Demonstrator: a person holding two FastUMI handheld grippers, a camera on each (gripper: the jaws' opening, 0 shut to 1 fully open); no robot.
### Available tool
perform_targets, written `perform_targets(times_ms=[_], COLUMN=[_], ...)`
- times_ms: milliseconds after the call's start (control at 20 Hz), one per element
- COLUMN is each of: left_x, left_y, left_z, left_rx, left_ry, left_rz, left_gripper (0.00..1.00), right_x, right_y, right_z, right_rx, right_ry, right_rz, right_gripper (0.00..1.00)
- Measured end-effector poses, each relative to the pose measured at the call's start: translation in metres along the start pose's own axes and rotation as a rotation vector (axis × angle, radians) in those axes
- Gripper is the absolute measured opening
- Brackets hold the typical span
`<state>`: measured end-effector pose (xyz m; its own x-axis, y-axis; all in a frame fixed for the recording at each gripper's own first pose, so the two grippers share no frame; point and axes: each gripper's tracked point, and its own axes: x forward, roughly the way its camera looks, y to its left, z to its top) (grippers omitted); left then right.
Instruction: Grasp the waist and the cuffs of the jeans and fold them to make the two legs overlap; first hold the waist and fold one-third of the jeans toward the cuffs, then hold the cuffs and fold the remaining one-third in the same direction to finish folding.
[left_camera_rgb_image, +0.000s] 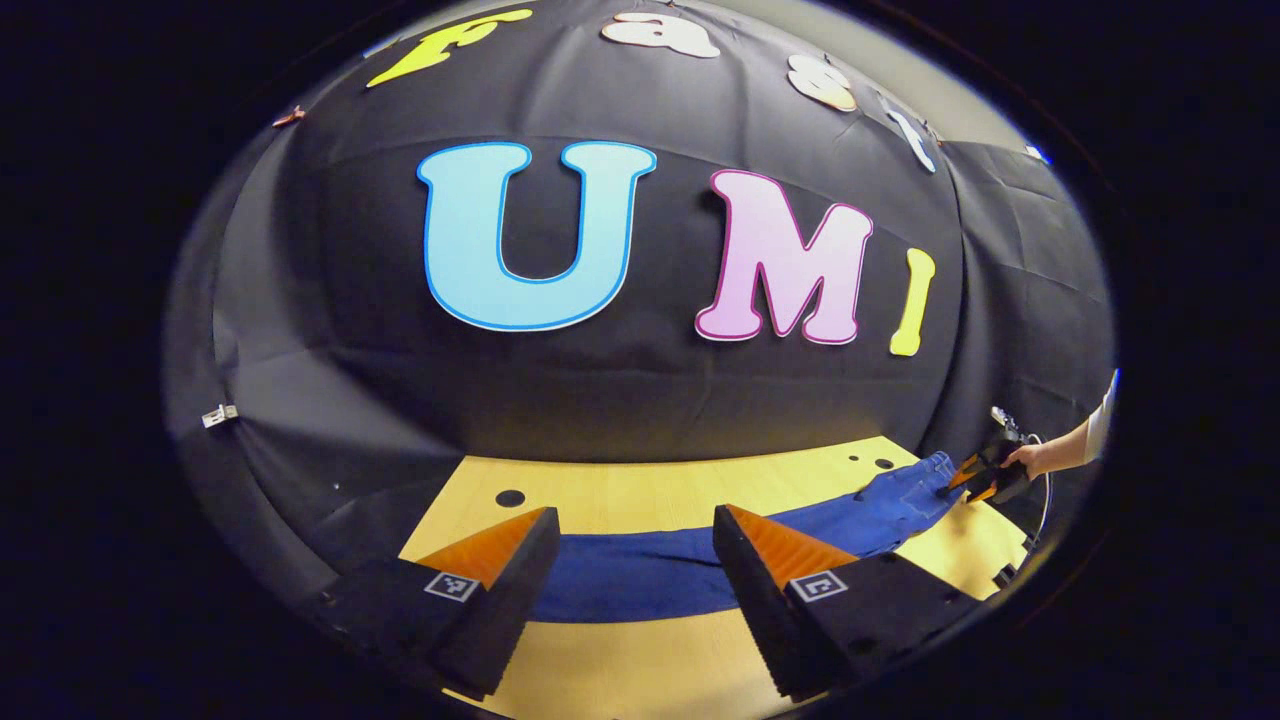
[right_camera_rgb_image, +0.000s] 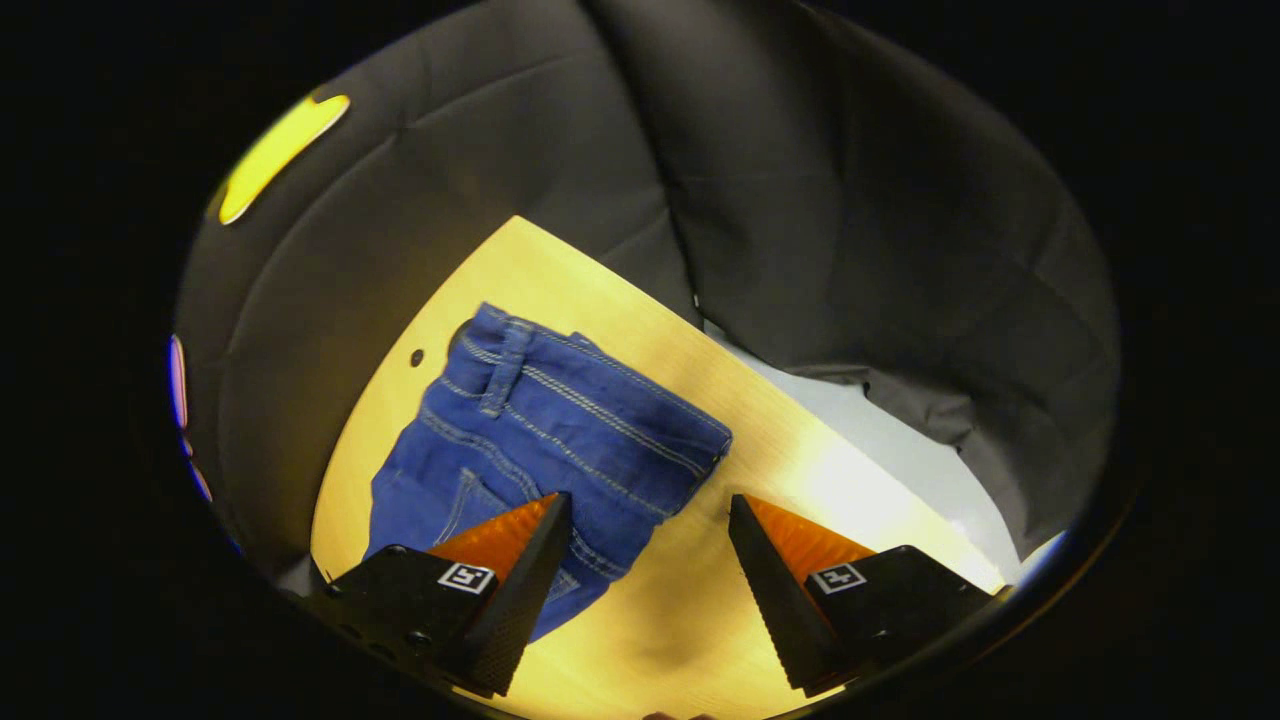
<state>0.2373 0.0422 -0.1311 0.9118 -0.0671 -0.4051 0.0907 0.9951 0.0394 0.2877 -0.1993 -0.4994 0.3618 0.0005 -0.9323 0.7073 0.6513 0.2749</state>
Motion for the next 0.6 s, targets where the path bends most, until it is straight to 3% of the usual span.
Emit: perform_targets(times_ms=[50,100,150,200,300,350,450,600], left_x=[-0.003,-0.006,-0.011,-0.013,-0.021,-0.026,-0.036,-0.048], left_y=[-0.002,-0.004,-0.007,-0.009,-0.006,-0.003,0.003,0.014], left_z=[-0.006,-0.009,-0.011,-0.013,-0.018,-0.020,-0.020,-0.017], left_rx=[0.005,0.008,0.008,0.005,-0.004,-0.009,-0.020,-0.034], left_ry=[0.016,0.028,0.032,0.034,0.046,0.048,0.042,0.029], left_rz=[0.011,0.018,0.021,0.023,0.044,0.053,0.070,0.091], left_gripper=[0.96,0.96,0.96,0.97,0.96,0.96,0.96,0.96], right_x=[0.005,0.012,0.014,0.008,0.003,0.001,-0.025,-0.105], right_y=[0.006,0.010,0.011,0.008,0.016,0.022,0.043,0.100], right_z=[0.016,0.018,0.016,0.012,0.024,0.025,0.040,0.053], right_rx=[0.025,0.038,0.032,0.007,-0.049,-0.100,-0.197,-0.328], right_ry=[-0.051,-0.056,-0.058,-0.057,-0.115,-0.148,-0.249,-0.388], right_rz=[0.015,0.016,0.027,0.014,0.028,0.034,0.079,0.206], right_gripper=[0.98,0.89,0.97,0.83,0.34,0.23,0.21,0.21])
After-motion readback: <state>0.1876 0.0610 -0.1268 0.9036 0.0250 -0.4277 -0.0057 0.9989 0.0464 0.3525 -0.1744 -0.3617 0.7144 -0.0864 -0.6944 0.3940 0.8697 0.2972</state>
